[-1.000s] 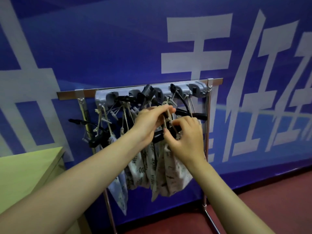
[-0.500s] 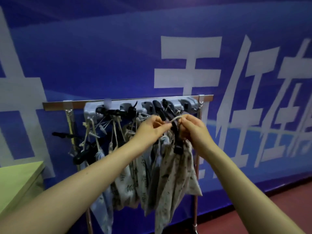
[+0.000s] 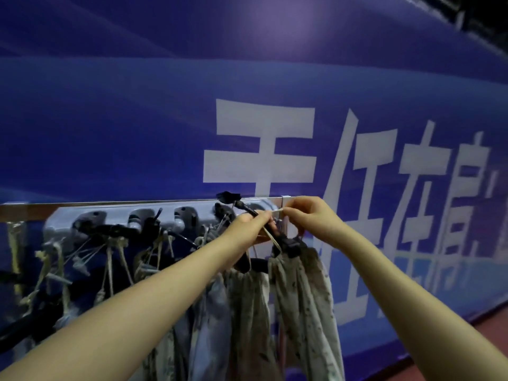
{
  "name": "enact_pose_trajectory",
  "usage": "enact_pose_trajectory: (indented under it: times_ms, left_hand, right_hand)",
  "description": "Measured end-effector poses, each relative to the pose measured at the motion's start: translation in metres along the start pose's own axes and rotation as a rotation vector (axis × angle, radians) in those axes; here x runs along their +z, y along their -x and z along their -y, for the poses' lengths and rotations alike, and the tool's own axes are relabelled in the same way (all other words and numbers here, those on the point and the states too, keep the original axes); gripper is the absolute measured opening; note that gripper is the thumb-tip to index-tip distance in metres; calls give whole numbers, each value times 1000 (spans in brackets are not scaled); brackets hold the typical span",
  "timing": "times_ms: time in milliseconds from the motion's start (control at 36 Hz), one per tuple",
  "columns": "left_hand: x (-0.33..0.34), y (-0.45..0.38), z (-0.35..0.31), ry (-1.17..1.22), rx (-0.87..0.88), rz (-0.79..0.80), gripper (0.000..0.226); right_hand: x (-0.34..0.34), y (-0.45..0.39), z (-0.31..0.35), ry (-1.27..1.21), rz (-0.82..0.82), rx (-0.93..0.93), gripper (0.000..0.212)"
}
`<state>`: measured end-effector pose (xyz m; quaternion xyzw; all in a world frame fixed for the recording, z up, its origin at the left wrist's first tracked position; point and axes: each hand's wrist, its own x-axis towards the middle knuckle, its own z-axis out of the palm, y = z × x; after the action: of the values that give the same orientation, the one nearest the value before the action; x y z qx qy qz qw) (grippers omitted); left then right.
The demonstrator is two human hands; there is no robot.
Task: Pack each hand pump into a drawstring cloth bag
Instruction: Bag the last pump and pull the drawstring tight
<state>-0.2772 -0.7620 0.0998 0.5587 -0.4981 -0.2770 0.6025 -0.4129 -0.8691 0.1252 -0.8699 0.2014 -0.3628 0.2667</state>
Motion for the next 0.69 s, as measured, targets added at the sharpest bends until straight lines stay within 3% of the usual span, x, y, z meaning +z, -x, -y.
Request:
enact_pose_trajectory:
  times_ms: [111, 222, 333, 444, 694]
  left_hand:
    - [11, -27, 7, -74, -54, -51, 28]
    - [30, -46, 14, -211, -98, -150, 31]
    - [43, -62, 29, -140, -233, -299, 35]
    - [44, -70, 46, -74, -262, -394, 41]
    - [36, -65, 55, -482, -229, -263, 57]
  right_hand:
    - [10, -26, -28, 45, -57, 8, 17]
    - [24, -40, -53, -73, -144, 96, 13]
    - [35, -39, -70, -284, -173, 223, 13]
    - [41, -33, -82, -399, -119, 294, 13]
    - [65, -13, -97, -534, -75, 324, 21]
